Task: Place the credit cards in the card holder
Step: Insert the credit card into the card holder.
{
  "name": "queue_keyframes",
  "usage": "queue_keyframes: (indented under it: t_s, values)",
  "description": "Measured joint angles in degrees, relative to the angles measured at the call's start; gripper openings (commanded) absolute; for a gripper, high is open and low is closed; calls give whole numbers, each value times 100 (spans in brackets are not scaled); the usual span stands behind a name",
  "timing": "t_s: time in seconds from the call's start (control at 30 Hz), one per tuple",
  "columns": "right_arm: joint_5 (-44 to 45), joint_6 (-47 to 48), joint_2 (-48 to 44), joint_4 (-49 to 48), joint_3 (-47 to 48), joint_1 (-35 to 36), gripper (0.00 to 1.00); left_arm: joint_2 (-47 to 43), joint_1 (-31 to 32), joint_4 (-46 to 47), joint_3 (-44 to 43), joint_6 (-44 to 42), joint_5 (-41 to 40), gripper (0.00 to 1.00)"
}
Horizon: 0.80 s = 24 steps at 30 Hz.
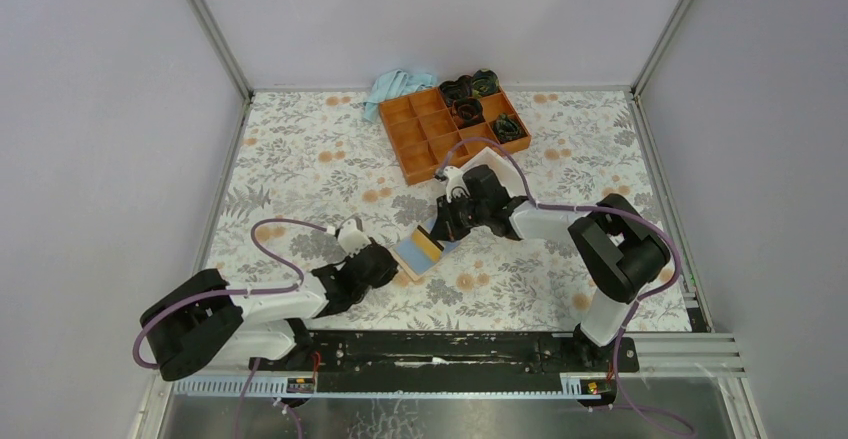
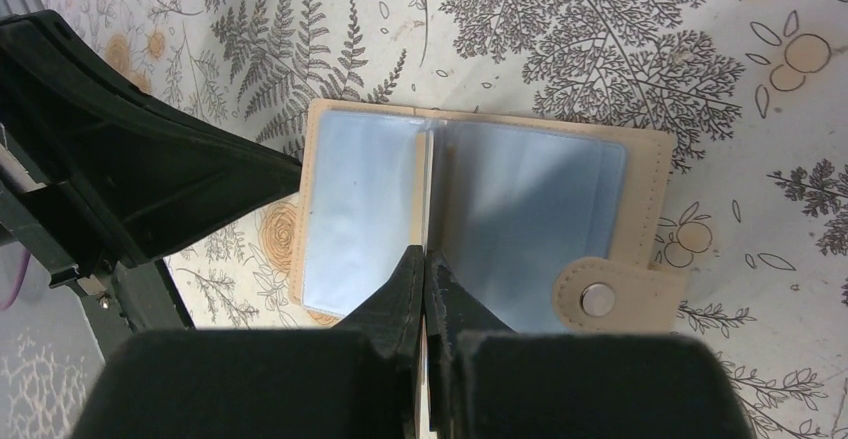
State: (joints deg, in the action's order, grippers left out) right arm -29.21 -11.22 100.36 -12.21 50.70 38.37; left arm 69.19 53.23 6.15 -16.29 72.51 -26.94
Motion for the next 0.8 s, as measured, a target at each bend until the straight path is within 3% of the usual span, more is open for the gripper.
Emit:
queue_keyframes:
  t_s: [0.3,0.8]
  values:
    - [435,-470,-103,-682,-402,83,0,63,-254,105,-4,-160,59,0]
    - [1840,-531,-629,-623,-450,516,0,295,-511,374,-74,-328,153,0]
